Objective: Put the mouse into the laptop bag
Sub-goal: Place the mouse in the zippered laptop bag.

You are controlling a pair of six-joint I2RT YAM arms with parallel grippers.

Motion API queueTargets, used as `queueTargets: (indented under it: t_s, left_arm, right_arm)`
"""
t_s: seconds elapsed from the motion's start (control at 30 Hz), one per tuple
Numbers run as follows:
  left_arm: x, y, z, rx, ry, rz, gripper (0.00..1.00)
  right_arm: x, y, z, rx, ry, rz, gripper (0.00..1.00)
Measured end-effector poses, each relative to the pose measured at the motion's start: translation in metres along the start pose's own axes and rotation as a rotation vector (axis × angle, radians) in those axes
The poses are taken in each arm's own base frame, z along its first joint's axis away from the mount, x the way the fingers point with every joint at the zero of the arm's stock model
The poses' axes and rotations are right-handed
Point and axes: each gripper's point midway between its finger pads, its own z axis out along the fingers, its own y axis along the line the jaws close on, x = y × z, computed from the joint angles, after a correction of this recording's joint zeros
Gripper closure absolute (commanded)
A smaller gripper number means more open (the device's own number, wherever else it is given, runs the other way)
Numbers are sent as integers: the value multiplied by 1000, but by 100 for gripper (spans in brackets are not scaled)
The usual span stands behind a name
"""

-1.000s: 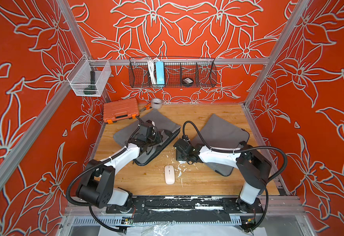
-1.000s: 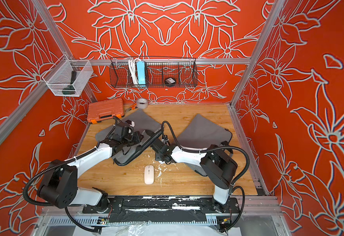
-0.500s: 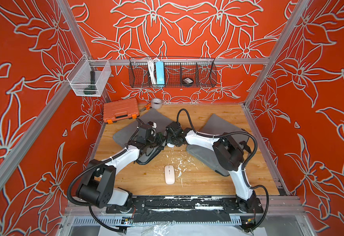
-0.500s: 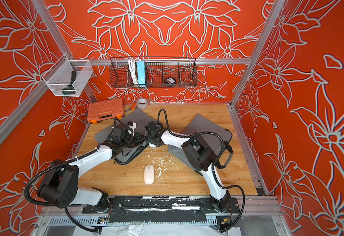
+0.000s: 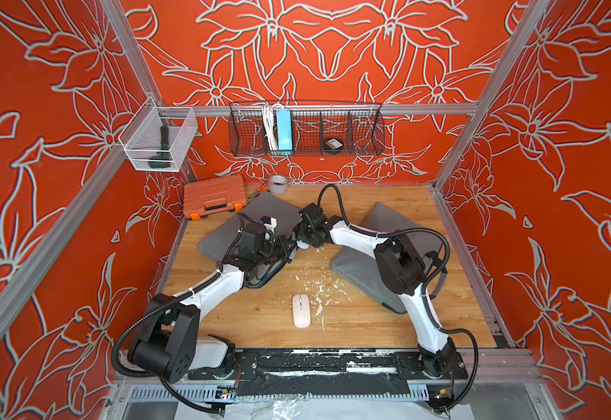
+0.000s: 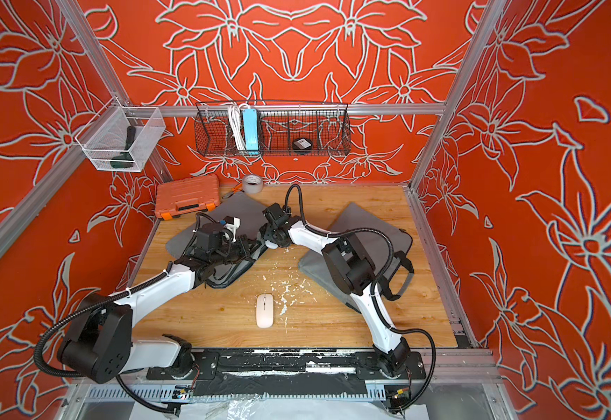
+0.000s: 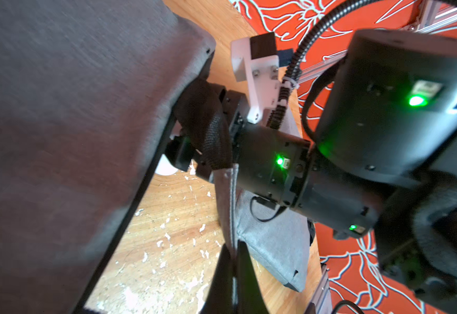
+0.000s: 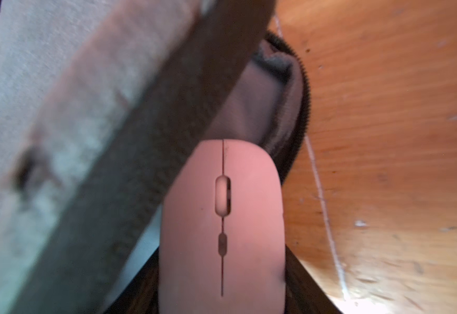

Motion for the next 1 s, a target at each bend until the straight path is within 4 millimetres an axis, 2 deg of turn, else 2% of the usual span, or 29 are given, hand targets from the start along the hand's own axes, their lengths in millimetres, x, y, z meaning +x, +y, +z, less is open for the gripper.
queueTargets:
  t_s: [0.13, 0.27, 0.33, 0.47, 0.53, 0.57, 0.7, 0.87, 1.0]
  left_arm:
    - [-4, -9, -6, 20, -21, 10, 100]
    - [-7, -12, -9, 24, -37, 16, 100]
    - [-7, -10, -8, 21, -33, 13, 100]
    - [-6, -5, -4, 14, -23, 2, 100]
    - [-6, -1, -2, 7, -19, -6, 100]
    - [-7, 1, -2, 3, -19, -11, 100]
    - [-13, 6, -5, -3, -33, -26, 100]
    - [-18, 18, -5, -25, -39, -51, 100]
    - [-17, 29, -1, -43, -29, -73, 100]
  right_arm:
    - [-3, 7, 4, -42, -4, 49, 49]
    - [-5, 18, 10, -102, -7, 106, 30]
    - [-6, 21, 13, -128, 0, 130, 24]
    - [-10, 25, 14, -175, -4, 154, 15]
    - [-10, 23, 11, -194, -13, 154, 14]
    - [-9, 20, 8, -198, -16, 152, 15]
    - [1, -4, -5, -166, -19, 131, 32]
    - [15, -43, -21, -80, -27, 93, 61]
    - [23, -59, -25, -41, -31, 65, 79]
